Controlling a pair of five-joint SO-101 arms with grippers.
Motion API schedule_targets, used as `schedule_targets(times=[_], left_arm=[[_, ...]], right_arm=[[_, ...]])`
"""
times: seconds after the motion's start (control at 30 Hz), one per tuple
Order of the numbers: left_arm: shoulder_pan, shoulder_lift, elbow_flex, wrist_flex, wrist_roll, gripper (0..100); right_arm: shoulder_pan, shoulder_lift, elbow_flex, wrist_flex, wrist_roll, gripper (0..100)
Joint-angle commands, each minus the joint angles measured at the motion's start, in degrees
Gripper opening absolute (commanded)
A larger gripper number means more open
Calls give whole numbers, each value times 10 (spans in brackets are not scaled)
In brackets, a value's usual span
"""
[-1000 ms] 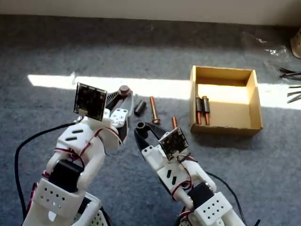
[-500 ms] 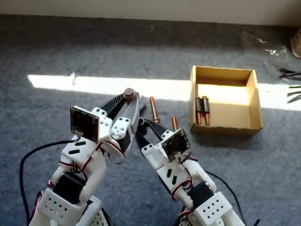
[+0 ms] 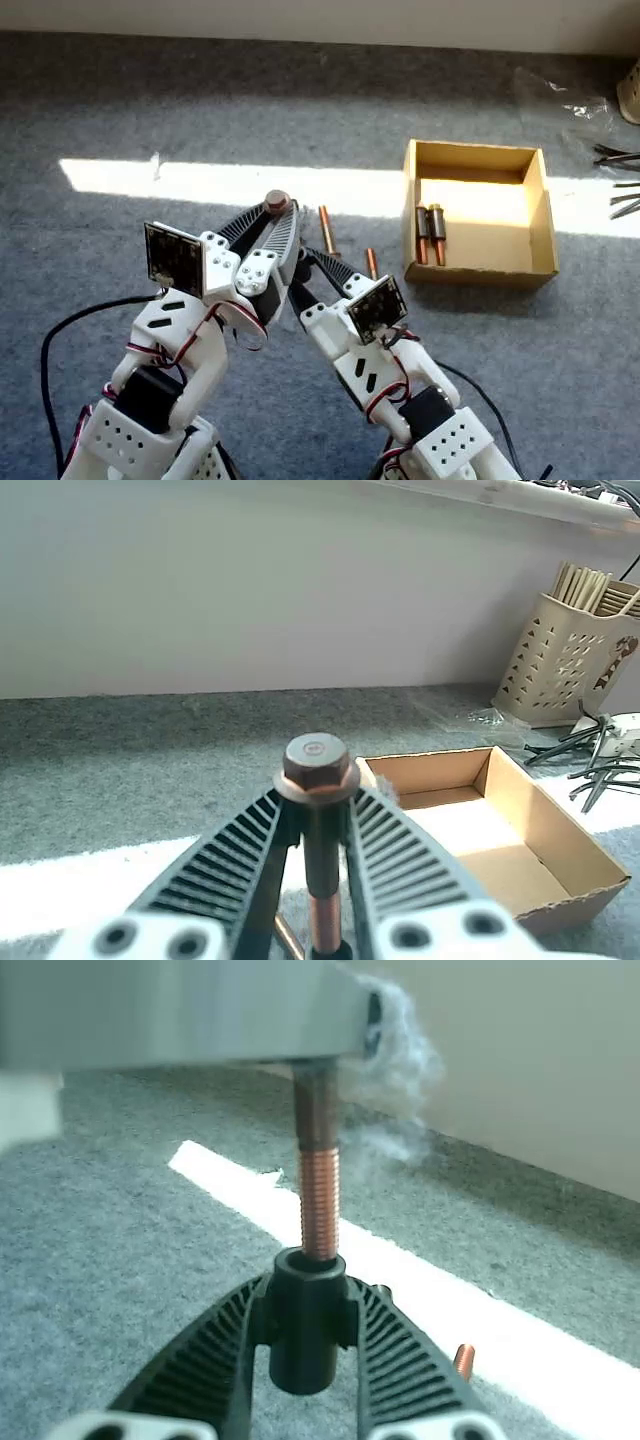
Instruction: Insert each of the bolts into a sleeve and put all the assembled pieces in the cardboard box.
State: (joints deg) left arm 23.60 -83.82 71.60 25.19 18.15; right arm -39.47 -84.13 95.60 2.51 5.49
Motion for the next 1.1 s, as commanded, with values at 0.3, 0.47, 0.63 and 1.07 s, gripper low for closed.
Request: schedule_targets(times=[0.3,0.47,0.63,1.07], left_arm=[[19,-16,-26,46,11,4],[19,-16,-26,49,11,4],[15,-15,-22,50,11,4],[19,-11,-24,49,-25,4]], right_arm=[[22,-6,1,-18,5,4],[22,-6,1,-18,5,4],[23,-6,1,-17,5,4],[22,-6,1,-14,6,4]])
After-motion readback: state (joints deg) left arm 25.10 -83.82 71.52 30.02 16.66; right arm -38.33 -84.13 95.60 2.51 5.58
